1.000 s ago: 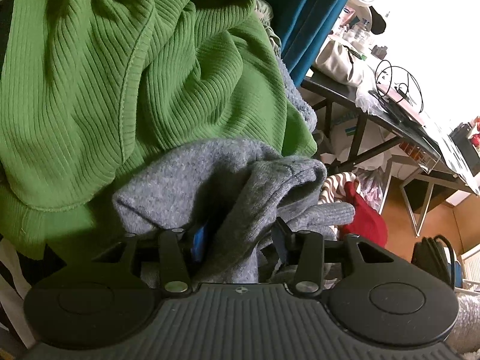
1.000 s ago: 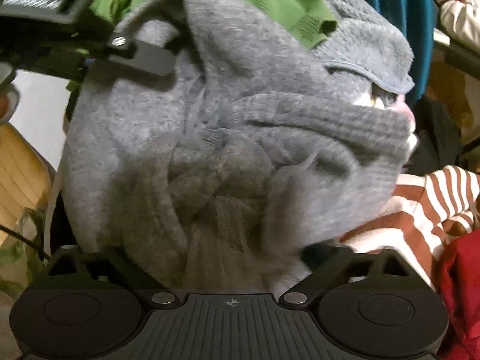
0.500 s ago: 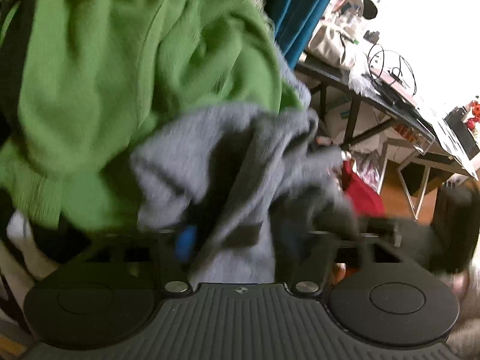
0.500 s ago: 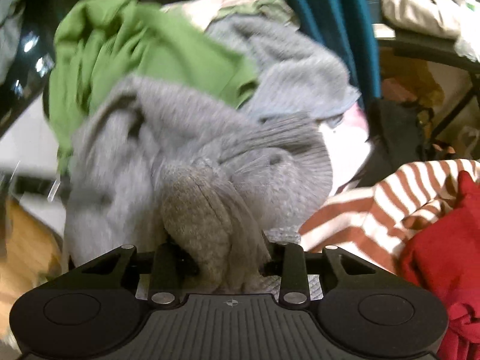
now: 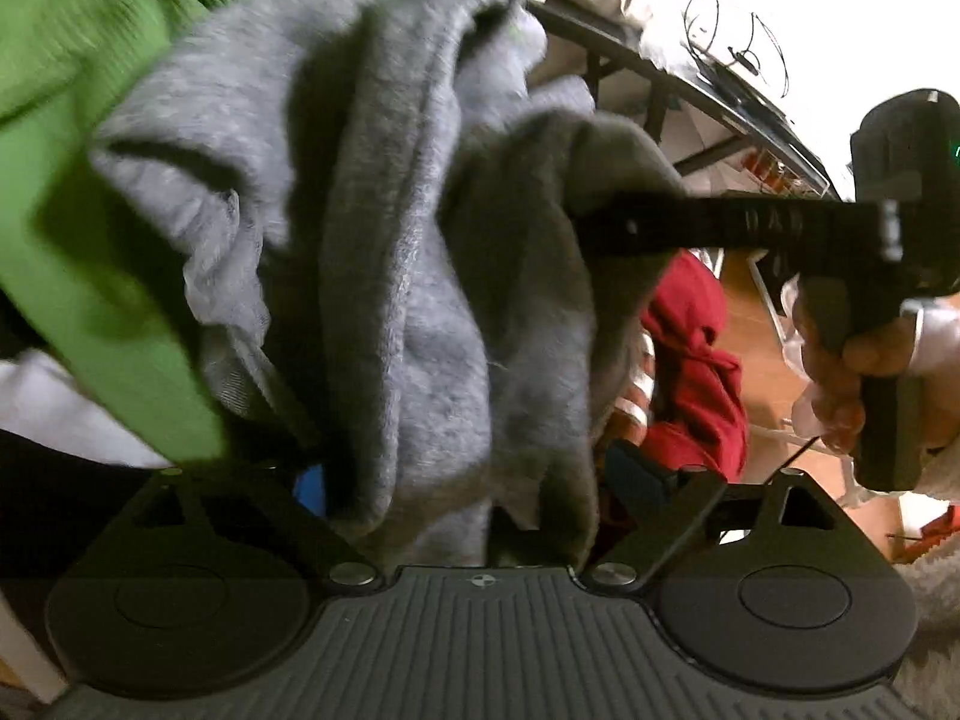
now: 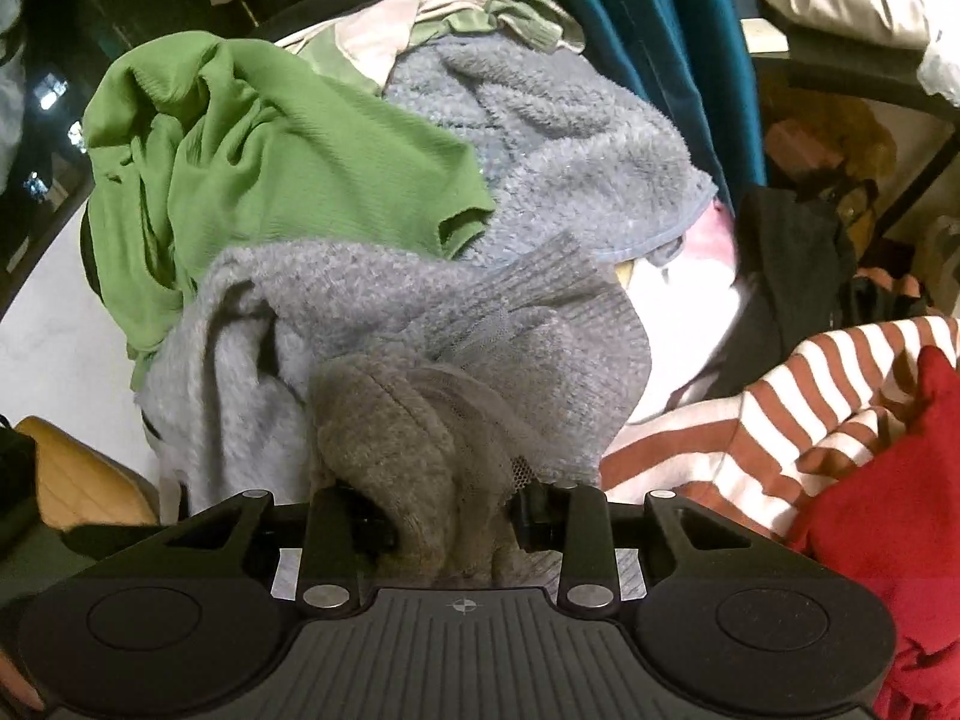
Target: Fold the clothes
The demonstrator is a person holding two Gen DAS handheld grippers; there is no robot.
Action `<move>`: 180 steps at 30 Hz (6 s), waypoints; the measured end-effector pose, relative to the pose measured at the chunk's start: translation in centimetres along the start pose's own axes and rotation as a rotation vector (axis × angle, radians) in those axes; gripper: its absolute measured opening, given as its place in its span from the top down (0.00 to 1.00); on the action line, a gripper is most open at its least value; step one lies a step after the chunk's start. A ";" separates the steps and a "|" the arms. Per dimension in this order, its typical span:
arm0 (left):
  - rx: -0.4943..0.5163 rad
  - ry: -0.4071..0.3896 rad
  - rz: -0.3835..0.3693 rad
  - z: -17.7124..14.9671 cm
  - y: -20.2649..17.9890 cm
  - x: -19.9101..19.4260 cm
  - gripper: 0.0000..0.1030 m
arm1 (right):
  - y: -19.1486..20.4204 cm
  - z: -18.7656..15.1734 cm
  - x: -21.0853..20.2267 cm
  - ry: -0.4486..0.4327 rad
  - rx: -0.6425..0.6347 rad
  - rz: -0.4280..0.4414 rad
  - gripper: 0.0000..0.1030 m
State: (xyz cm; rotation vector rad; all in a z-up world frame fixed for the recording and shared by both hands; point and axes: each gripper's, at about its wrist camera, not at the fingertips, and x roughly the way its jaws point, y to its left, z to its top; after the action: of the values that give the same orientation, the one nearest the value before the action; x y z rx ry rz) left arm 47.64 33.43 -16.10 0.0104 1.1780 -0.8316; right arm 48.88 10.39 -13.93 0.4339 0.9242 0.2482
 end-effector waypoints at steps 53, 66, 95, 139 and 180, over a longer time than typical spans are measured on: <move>-0.068 -0.556 0.281 6.7 -1.8 -15.6 0.74 | 6.0 3.4 -3.4 -0.262 -0.081 0.320 0.71; -0.035 -0.531 0.437 13.3 1.9 -12.2 0.31 | 6.2 12.3 3.1 -0.266 -0.146 0.038 0.67; -0.121 -0.418 0.307 13.6 6.7 -10.0 0.00 | 9.9 10.7 4.6 -0.119 -0.200 -0.161 0.67; 0.072 -0.445 0.351 8.4 0.2 -14.4 0.50 | 11.1 8.1 -4.0 -0.238 -0.139 0.051 0.72; -0.015 -0.535 0.363 4.9 -20.2 -11.6 0.65 | 1.8 0.4 -23.0 -0.416 -0.261 0.080 0.72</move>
State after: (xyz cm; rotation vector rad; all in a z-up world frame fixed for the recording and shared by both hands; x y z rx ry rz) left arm 38.46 23.54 3.54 -0.0096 0.6488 -0.4606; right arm 35.78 2.96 3.54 0.2654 0.4591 0.3319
